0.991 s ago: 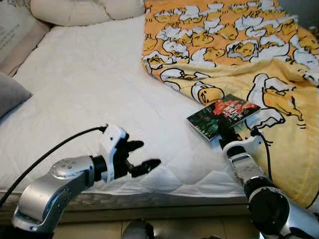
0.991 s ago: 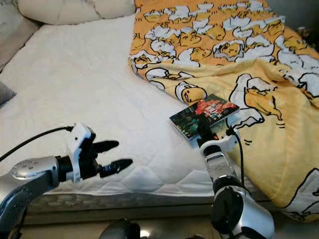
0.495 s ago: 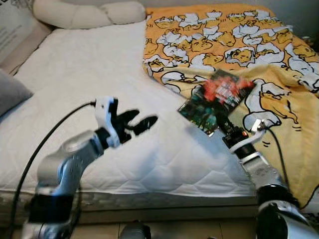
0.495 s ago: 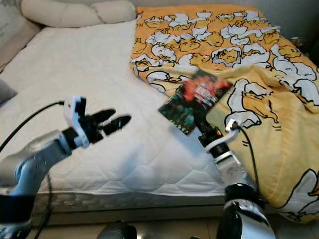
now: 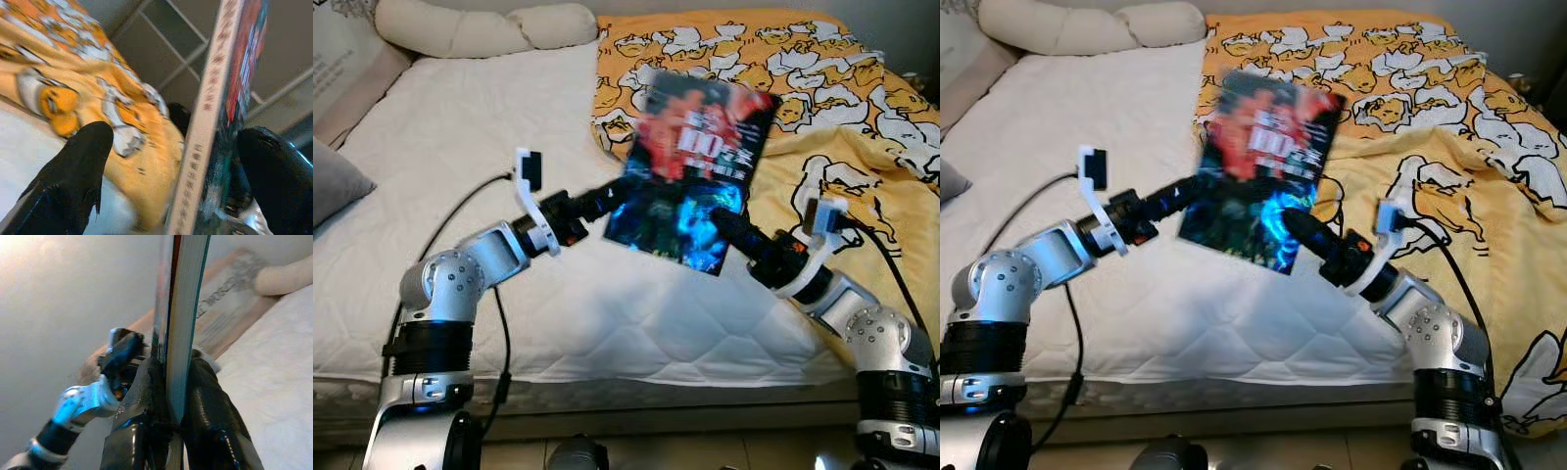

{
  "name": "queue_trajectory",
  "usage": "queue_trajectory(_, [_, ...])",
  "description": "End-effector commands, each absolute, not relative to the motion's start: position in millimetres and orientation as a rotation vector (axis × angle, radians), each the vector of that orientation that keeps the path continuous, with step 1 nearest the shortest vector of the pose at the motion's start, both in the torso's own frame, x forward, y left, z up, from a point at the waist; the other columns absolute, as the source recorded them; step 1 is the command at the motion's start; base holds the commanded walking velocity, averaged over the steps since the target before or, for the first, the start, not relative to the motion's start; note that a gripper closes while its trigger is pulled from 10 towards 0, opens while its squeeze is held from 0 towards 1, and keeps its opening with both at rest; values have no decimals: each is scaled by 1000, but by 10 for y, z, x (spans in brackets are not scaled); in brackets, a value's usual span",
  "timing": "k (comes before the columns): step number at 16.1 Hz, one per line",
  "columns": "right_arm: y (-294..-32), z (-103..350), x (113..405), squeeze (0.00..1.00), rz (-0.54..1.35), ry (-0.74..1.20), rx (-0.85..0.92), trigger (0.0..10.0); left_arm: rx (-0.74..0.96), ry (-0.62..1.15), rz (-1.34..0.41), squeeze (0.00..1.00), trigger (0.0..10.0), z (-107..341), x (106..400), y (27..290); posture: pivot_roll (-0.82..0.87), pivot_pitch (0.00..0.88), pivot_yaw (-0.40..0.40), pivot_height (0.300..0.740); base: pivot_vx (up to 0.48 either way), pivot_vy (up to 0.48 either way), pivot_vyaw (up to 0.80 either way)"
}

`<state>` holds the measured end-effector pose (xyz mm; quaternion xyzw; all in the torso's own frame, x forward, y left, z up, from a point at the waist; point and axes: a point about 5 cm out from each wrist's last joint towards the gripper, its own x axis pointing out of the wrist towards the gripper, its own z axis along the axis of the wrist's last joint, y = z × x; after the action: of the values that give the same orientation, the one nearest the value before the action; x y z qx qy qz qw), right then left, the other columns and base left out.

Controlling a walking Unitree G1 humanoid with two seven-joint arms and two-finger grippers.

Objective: Clean up the room

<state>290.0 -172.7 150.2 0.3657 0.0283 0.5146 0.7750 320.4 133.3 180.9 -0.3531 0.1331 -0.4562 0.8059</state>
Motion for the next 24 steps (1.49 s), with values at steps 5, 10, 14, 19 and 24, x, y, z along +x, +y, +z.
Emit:
queue_trajectory(5, [-1689, 1577, 2887, 0, 1132, 58, 767, 0, -801, 247, -1156, 0, 0, 1888, 3138, 1245, 1, 0, 85, 740, 0, 0, 0])
queue_trajectory(10, [-1723, 1574, 2913, 0, 1098, 72, 745, 0, -805, 124, -1194, 0, 0, 1972, 3101, 1273, -1, 0, 76, 740, 0, 0, 0])
queue_trajectory(14, [-1709, 1590, 2953, 0, 1084, 70, 728, 0, -752, 141, -1187, 0, 0, 1932, 3101, 1242, -7, 0, 77, 740, 0, 0, 0])
queue_trajectory(19, [-1701, 1595, 2976, 0, 1065, 67, 711, 0, -640, 87, -1104, 0, 0, 1890, 3159, 1237, -6, 0, 75, 740, 0, 0, 0])
queue_trajectory(24, [-1701, 1609, 2983, 0, 1055, 59, 694, 4588, -604, 64, -1080, 0, 0, 1874, 3173, 1250, -10, 0, 78, 740, 0, 0, 0])
